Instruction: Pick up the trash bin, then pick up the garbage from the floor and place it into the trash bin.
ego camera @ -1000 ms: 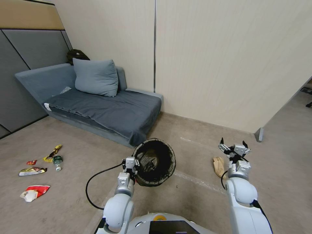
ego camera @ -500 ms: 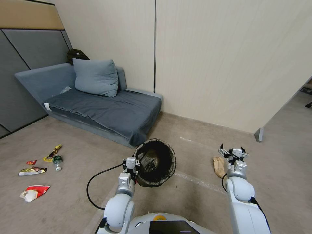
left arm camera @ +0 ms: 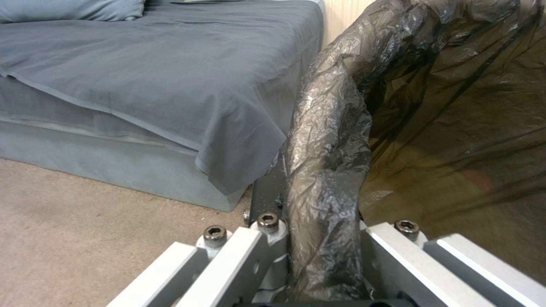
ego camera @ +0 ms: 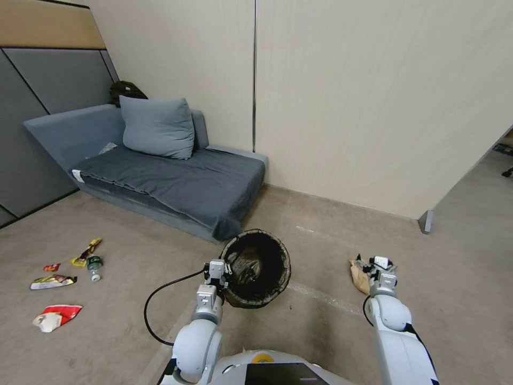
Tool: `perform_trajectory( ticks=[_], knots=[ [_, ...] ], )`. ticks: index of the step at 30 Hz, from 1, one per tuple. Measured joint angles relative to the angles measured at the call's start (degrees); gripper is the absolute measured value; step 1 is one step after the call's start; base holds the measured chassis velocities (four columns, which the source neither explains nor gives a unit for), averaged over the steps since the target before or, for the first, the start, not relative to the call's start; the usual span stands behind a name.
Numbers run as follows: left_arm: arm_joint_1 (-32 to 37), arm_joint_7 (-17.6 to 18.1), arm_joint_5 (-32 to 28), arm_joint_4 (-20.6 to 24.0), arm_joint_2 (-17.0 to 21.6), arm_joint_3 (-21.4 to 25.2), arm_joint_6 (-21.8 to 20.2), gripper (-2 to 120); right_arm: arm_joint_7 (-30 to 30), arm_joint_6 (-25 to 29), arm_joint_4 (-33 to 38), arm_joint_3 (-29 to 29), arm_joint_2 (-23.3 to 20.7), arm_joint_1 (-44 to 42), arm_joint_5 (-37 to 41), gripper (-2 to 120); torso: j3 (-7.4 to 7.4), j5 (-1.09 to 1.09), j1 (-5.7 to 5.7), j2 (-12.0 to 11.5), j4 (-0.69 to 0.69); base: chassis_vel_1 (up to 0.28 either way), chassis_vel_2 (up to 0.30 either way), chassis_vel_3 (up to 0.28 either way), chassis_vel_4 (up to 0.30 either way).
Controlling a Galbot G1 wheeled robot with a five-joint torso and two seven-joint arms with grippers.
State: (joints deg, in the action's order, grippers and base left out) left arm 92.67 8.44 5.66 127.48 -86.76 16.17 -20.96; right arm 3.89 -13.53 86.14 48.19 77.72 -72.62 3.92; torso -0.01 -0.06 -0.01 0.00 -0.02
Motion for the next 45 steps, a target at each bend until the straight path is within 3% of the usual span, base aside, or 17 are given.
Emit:
perform_trajectory(
  ticks=[3, 6, 17, 23, 33, 45],
  knots=[
    [0.14, 0.01, 0.14, 0.00, 0.10, -0.02, 0.03, 1, -1.16, 0.26, -4.03, -1.19, -0.66, 1.64, 1.02, 100, 0.00, 0.15, 0.00, 0.00, 0.03, 0.000, 0.000, 0.000, 0.000],
    [0.22, 0.04, 0.22, 0.00, 0.15, -0.03, 0.05, 1, -1.29, 0.42, -4.52, -1.29, -0.83, 1.92, 1.16, 100, 0.01, 0.02, 0.00, 0.00, 0.03, 0.000, 0.000, 0.000, 0.000],
    [0.78, 0.06, 0.63, 0.27, 0.25, -0.22, 0.18, 1, -1.43, 0.78, -6.64, -1.51, -1.00, 2.96, 1.17, 100, 0.00, 0.07, 0.00, 0.00, 0.03, 0.000, 0.000, 0.000, 0.000],
    [1.39, 0.02, 1.49, 0.06, 0.16, -1.04, 0.49, 1, -1.63, 3.11, -17.18, -2.10, -1.74, 8.75, -0.01, 100, 0.01, 0.07, 0.00, 0.00, 0.04, 0.000, 0.000, 0.000, 0.000],
    [1.83, -0.06, 1.82, 0.30, 0.16, -0.88, 0.77, 1, -1.79, 6.28, -28.28, -2.13, -2.79, 13.73, -0.89, 100, 0.01, 0.05, 0.00, 0.00, 0.02, 0.000, 0.000, 0.000, 0.000],
    [1.78, -0.02, 1.74, 0.12, 0.88, -0.93, 0.80, 1, -1.83, 6.55, -33.66, -1.76, -3.45, 16.42, 0.01, 100, 0.01, 0.06, 0.00, -0.01, 0.01, 0.000, 0.000, 0.000, 0.000]
  ],
)
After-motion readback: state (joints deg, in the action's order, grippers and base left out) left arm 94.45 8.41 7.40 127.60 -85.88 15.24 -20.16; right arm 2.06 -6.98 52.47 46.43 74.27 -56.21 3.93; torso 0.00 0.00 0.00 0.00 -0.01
